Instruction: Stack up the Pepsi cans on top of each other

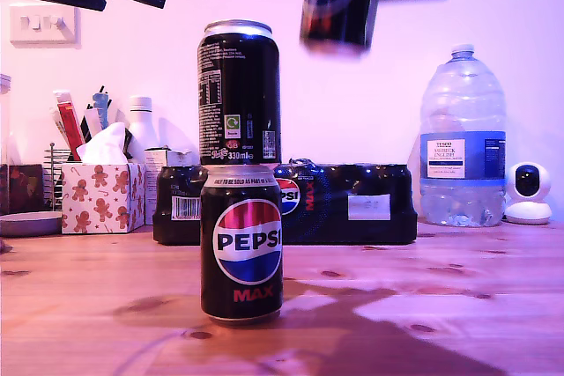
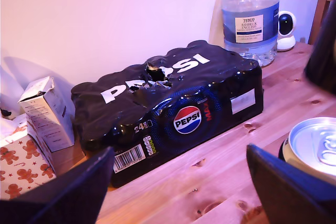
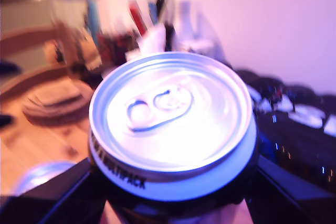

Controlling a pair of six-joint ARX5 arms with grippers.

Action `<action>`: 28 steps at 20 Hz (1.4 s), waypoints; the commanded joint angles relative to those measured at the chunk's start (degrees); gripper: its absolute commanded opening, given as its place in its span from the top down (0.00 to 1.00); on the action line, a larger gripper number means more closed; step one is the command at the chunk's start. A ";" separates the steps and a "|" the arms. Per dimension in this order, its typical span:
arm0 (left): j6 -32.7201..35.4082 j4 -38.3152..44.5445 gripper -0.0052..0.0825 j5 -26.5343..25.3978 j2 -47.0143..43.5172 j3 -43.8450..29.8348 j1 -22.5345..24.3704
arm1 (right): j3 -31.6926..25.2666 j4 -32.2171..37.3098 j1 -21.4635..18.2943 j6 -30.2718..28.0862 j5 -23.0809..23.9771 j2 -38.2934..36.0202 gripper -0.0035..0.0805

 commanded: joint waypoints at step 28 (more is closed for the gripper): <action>-0.42 -4.39 0.11 0.94 -0.15 -0.20 3.87 | 20.48 -19.56 7.76 2.08 -4.26 3.19 0.49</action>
